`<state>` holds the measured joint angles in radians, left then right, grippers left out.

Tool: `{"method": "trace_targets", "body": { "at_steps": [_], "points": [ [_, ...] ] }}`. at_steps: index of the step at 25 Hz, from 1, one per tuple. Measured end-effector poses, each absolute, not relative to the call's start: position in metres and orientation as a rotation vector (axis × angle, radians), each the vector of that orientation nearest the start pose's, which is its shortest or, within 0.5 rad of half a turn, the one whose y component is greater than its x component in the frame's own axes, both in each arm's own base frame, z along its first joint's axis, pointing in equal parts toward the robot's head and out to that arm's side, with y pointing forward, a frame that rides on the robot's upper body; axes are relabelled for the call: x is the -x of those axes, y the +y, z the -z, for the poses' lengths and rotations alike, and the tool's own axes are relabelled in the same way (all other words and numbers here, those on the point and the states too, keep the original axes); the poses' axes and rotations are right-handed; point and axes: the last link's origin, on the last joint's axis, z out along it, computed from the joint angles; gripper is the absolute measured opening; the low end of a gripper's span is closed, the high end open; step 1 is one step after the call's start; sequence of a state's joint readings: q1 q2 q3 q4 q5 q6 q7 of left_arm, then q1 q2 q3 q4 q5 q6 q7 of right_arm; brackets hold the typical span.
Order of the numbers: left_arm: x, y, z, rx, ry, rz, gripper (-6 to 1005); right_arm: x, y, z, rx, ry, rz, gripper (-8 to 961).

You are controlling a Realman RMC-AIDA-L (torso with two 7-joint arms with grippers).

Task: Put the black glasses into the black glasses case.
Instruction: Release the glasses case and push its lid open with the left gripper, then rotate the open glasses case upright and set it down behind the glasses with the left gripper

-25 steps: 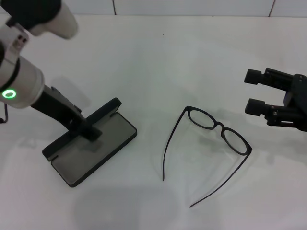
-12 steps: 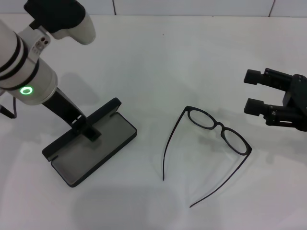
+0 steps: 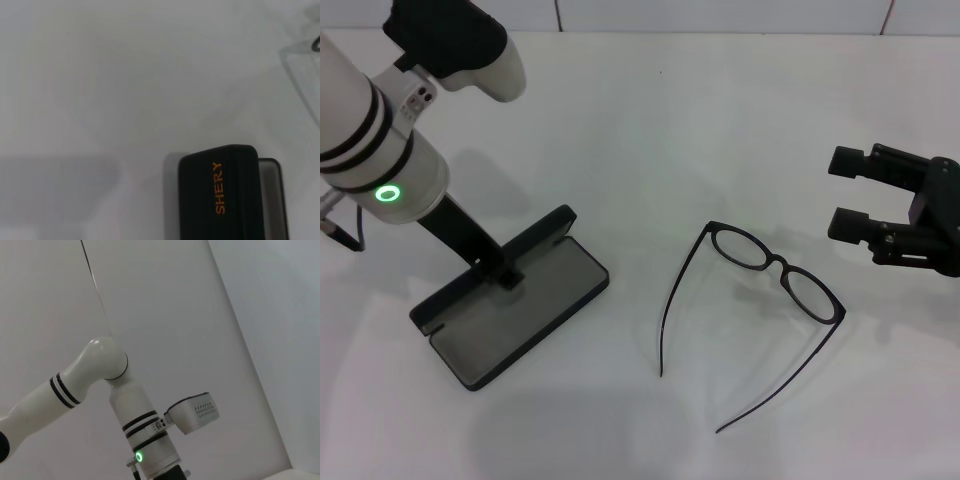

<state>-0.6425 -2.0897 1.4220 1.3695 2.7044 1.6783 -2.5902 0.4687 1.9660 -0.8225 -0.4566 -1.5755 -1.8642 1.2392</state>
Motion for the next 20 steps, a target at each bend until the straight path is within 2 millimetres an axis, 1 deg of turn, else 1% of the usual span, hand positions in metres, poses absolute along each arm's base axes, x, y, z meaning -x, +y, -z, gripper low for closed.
{"method": "trace_targets", "body": {
  "at_steps": [8,11,16,19,20],
  "points": [
    [0.174,0.351,-0.003,2.561,-0.857,-0.658,304,-0.258,0.288,-0.04,2.658,0.478,-1.272,844],
    [0.173,0.35,-0.002,2.568,-0.837,-0.662,268,-0.26,0.287,-0.041,2.652,0.484,-1.271,844],
    [0.162,0.353,-0.002,2.566,-0.75,-0.67,209,-0.261,0.284,-0.041,2.655,0.485,-1.283,844],
    [0.154,0.357,-0.003,2.533,-0.647,-0.666,197,-0.26,0.28,-0.042,2.664,0.474,-1.301,843],
    [0.15,0.359,-0.002,2.52,-0.585,-0.661,197,-0.259,0.278,-0.043,2.673,0.451,-1.314,843]
  ]
}}
